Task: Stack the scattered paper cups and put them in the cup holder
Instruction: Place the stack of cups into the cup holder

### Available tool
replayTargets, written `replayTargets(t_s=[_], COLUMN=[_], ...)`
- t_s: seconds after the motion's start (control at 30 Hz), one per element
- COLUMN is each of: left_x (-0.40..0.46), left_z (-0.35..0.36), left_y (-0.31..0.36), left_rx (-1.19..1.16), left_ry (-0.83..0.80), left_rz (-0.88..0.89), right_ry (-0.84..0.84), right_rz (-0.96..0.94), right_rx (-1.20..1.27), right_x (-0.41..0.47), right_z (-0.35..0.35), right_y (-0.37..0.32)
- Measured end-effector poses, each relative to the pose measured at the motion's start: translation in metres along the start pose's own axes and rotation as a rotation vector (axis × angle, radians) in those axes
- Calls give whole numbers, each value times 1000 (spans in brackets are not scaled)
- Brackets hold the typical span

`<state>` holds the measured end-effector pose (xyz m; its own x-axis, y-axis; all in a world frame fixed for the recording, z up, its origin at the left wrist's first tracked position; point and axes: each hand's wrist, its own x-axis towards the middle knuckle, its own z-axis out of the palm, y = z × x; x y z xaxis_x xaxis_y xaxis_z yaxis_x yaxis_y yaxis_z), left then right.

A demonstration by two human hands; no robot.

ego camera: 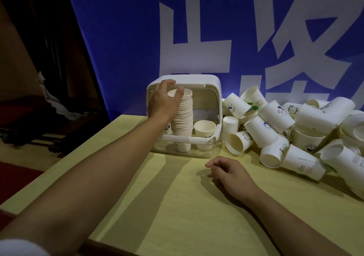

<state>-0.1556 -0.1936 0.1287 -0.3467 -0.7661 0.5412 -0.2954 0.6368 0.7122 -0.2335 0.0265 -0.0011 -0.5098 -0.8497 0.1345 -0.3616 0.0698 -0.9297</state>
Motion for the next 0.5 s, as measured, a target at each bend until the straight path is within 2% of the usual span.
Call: replayTargets(t_s=[0.1, 0.2, 0.5], left_x=[-7, -14, -30], left_z=[7, 12, 17], left_y=[3, -3, -1], left_rx=[55, 79, -105], left_ry=[-66, -50, -83], left_rz=[-100, -145, -243], right_ry=[5, -4, -2], right_rz=[-11, -14, -16], right_rx=[-15, -27, -41], right_x=[0, 0, -2], right_z=[0, -1, 0], right_y=[1, 0, -2])
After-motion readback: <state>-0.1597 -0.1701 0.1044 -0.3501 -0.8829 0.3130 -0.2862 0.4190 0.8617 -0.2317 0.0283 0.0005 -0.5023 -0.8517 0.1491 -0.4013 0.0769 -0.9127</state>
